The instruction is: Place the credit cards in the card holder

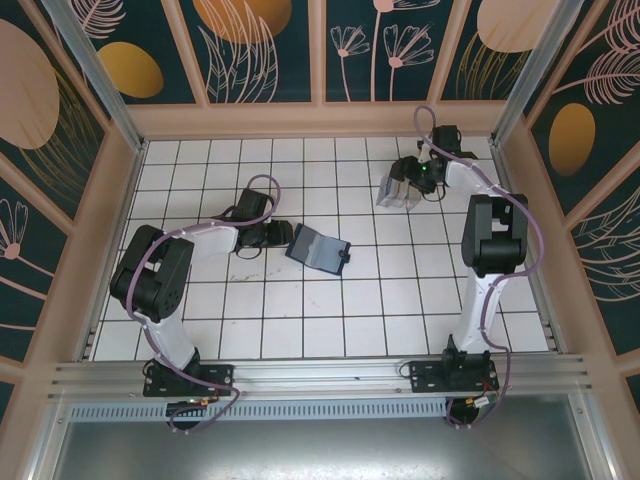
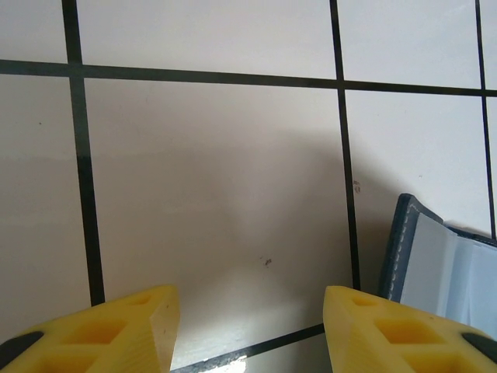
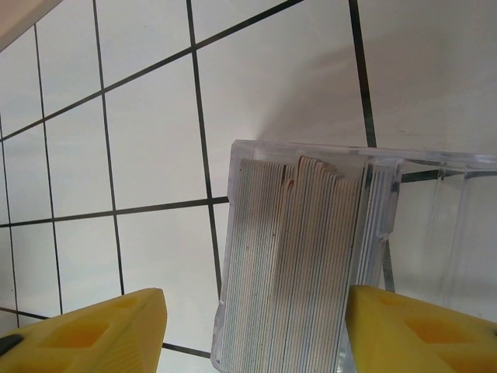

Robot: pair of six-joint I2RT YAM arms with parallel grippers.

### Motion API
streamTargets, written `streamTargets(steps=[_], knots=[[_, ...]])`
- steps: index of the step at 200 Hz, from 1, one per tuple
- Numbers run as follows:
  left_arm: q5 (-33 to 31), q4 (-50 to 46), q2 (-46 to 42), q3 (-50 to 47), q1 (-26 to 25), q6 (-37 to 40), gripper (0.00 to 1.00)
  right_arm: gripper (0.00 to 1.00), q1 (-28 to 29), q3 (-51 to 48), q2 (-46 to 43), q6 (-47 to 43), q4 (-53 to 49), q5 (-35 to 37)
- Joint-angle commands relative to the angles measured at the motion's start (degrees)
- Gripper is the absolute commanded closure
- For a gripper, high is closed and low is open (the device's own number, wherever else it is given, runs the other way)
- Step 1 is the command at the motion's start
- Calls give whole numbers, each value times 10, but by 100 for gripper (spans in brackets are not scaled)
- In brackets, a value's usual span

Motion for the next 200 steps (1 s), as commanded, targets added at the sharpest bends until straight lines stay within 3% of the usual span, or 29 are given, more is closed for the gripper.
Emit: streamTargets(steps=[1, 124, 200], knots=[[9, 7, 7, -4, -2, -5, 47, 38, 4, -9, -44, 3, 28, -19], [19, 8, 20, 4, -1, -3, 47, 53, -1, -37, -50, -2, 38, -6], [21, 10, 25, 3, -2, -3, 47, 88, -2, -37, -50, -6, 28, 12]])
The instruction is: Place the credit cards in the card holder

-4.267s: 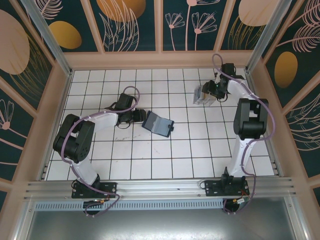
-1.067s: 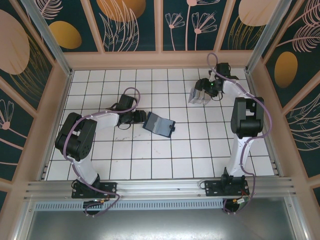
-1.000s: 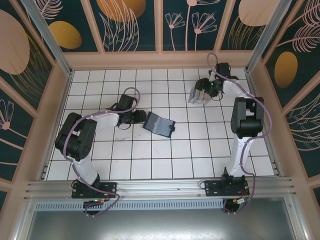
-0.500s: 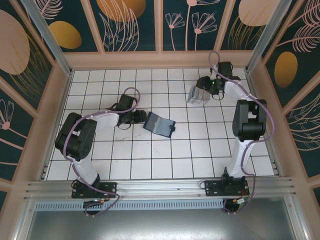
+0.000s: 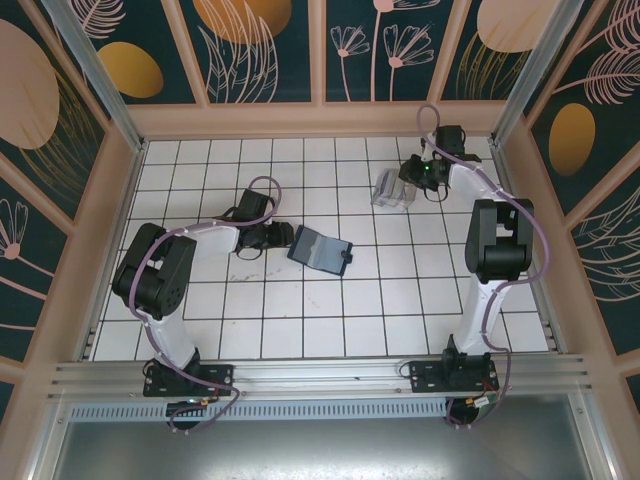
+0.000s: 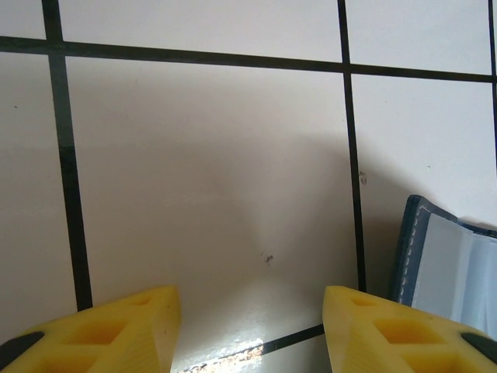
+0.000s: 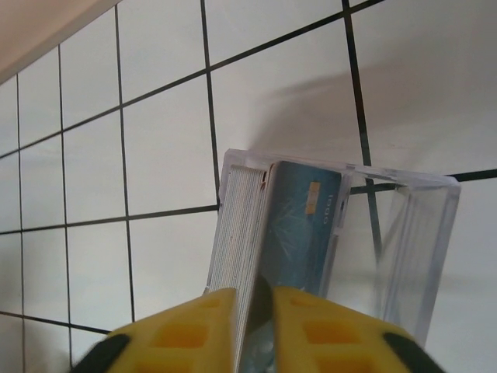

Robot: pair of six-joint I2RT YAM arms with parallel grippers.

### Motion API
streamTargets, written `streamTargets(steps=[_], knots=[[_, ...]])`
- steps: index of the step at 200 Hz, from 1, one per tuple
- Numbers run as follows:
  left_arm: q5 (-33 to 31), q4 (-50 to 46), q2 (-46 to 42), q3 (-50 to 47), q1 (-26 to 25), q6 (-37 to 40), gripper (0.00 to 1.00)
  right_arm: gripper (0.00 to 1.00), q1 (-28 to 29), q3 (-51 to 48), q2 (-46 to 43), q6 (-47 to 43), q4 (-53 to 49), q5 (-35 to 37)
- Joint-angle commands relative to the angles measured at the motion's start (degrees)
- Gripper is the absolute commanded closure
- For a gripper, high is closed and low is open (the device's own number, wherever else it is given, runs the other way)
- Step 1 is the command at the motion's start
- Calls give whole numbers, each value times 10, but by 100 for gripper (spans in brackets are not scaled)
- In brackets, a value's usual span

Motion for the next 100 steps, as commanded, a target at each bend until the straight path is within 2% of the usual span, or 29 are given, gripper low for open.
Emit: streamTargets(steps=[1, 37, 75, 100], knots=[[8, 7, 12, 3, -2, -4, 47, 88, 1, -2, -11, -6, -3, 1], [12, 5, 13, 4, -2, -2, 47, 100, 1, -3, -29, -6, -10, 8], [27, -2, -2, 23, -1, -4, 47, 100, 1, -18, -69, -17, -32, 31], [37, -1, -25, 23, 0, -11, 46, 100, 3, -47, -114, -18, -53, 80]])
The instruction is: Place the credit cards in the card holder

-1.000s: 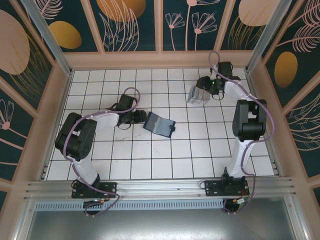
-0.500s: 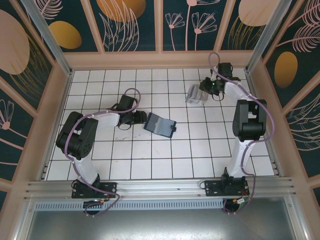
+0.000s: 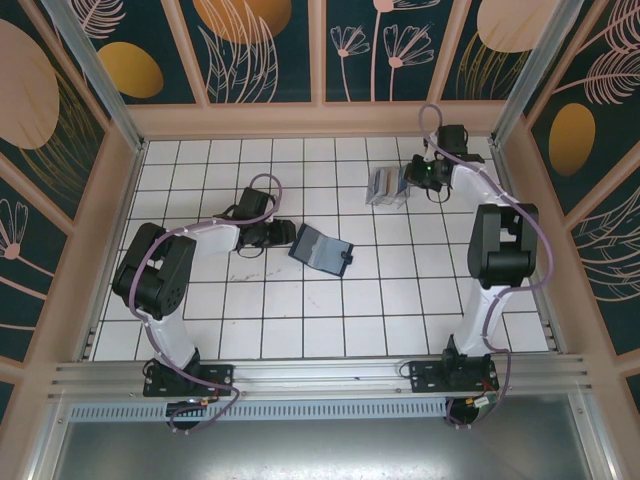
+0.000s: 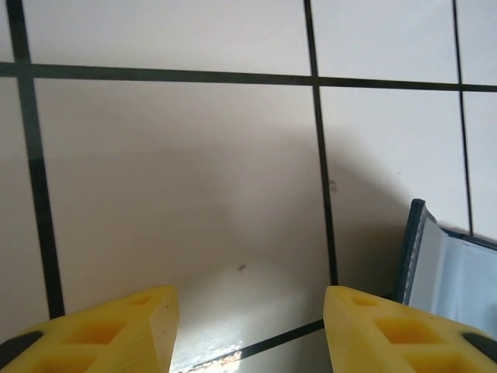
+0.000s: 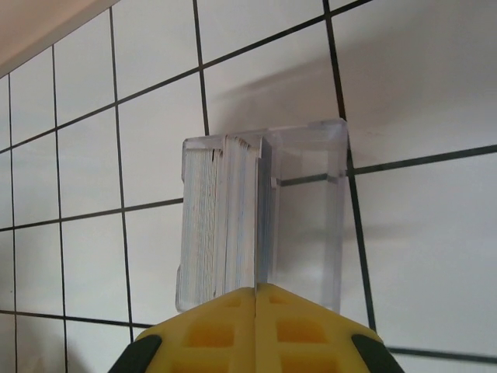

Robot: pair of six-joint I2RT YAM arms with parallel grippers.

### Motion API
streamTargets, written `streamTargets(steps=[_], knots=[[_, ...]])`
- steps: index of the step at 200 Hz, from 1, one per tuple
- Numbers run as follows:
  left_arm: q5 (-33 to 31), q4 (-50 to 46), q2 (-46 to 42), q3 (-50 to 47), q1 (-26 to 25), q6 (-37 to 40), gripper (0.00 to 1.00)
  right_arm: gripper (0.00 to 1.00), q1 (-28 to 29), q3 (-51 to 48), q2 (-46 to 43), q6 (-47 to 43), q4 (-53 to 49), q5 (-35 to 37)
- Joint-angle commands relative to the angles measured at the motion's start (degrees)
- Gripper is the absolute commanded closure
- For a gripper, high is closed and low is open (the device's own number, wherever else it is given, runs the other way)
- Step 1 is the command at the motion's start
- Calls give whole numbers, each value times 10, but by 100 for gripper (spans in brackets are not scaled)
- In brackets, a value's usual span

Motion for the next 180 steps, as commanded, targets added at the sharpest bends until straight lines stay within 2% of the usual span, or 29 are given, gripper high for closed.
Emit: streamTargets(steps=[1, 21, 47, 77, 102, 137, 154, 166, 180], knots=[[20, 0, -26, 11, 0, -12, 46, 100, 3, -27, -70, -11, -29, 52], [25, 5, -55, 1, 1, -18, 46, 100, 19, -74, -122, -6, -20, 85], [39, -5, -89, -2, 2, -17, 45, 100, 61, -142, -188, 39, 10, 71], [56, -18, -95, -20, 1, -3, 45, 100, 172, -232, -248, 145, 89, 50], [69, 6, -88, -29, 1, -7, 47, 100, 258, -335, -279, 290, 255, 26], [75, 14, -62, -23, -5, -3, 61, 100, 284, -381, -248, 328, 332, 27], [86, 22, -46, -31, -9, 4, 63, 100, 308, -445, -247, 357, 426, 14], [95, 13, -30, -24, -11, 13, 66, 100, 307, -459, -226, 371, 449, -8], [90, 7, -22, -21, -13, 15, 79, 100, 307, -467, -210, 370, 460, -21]])
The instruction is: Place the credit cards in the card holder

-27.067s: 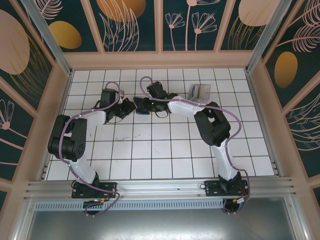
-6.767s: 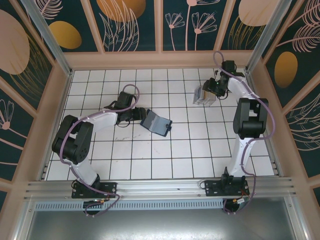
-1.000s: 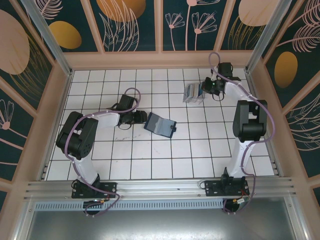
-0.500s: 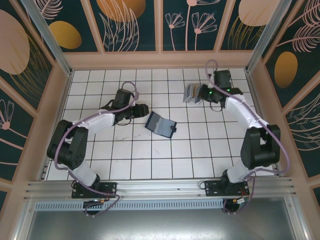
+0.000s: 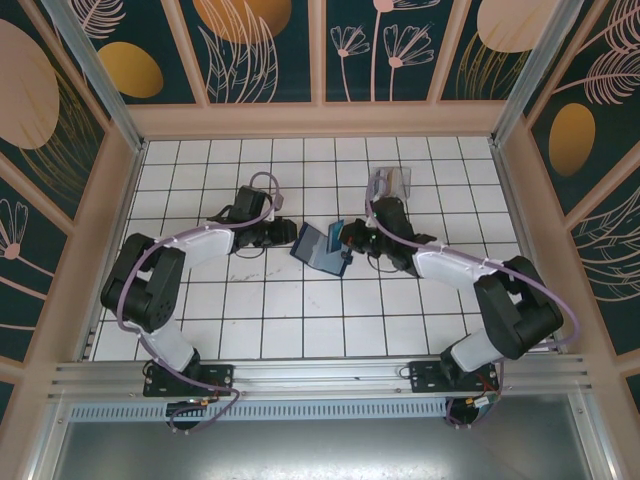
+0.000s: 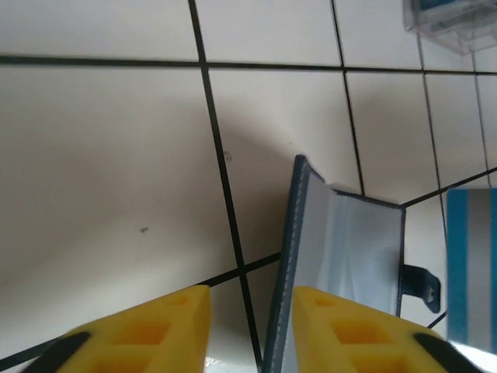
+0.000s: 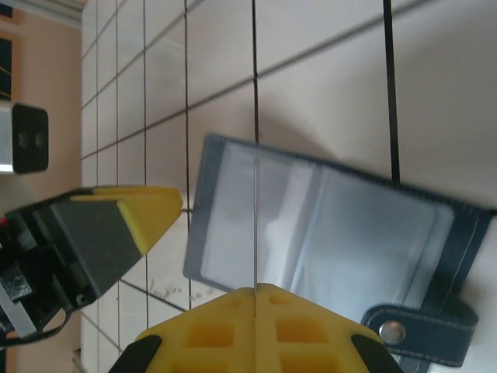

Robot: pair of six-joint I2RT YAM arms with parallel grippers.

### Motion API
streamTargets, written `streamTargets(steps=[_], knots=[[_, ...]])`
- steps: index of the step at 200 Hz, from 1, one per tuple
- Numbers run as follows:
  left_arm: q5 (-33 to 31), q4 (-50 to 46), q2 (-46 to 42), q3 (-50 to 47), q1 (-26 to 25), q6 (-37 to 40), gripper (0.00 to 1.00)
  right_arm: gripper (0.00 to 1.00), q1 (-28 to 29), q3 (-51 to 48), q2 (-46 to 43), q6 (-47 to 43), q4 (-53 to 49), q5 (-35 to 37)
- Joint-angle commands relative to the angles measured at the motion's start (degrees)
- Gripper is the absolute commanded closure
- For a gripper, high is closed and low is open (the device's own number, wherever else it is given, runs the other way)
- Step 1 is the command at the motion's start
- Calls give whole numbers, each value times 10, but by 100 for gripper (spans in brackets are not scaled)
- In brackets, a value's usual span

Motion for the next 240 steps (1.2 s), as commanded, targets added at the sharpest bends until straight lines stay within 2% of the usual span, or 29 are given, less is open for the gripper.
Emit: streamTargets(steps=[1, 17, 55, 86, 123, 152, 172, 192, 211, 240], knots=[[15, -2, 25, 2, -7, 19, 80, 100, 6, -24, 32, 40, 103, -35], [13, 11, 27, -5, -9, 15, 91, 100, 6, -45, 39, 42, 136, -43], [11, -3, 43, 0, -12, 21, 91, 100, -8, -54, 75, 40, 162, -68], [-5, -21, 47, 1, -12, 23, 84, 100, -11, -65, 88, 47, 176, -77], [-72, -53, -5, 8, -12, 35, 73, 100, -11, -78, 96, 51, 195, -89], [-38, -38, -38, 15, -12, 14, 70, 100, -11, -79, 112, 59, 215, -100], [1, -12, -31, 14, -15, 8, 73, 100, -29, -78, 120, 60, 222, -102], [-1, 1, -16, 13, -30, 7, 75, 100, -33, -77, 124, 64, 230, -108], [6, 18, 22, 1, -30, -5, 81, 100, -39, -71, 129, 53, 222, -111], [-10, 34, 30, -14, -34, -9, 82, 100, -45, -57, 150, 45, 229, -153]])
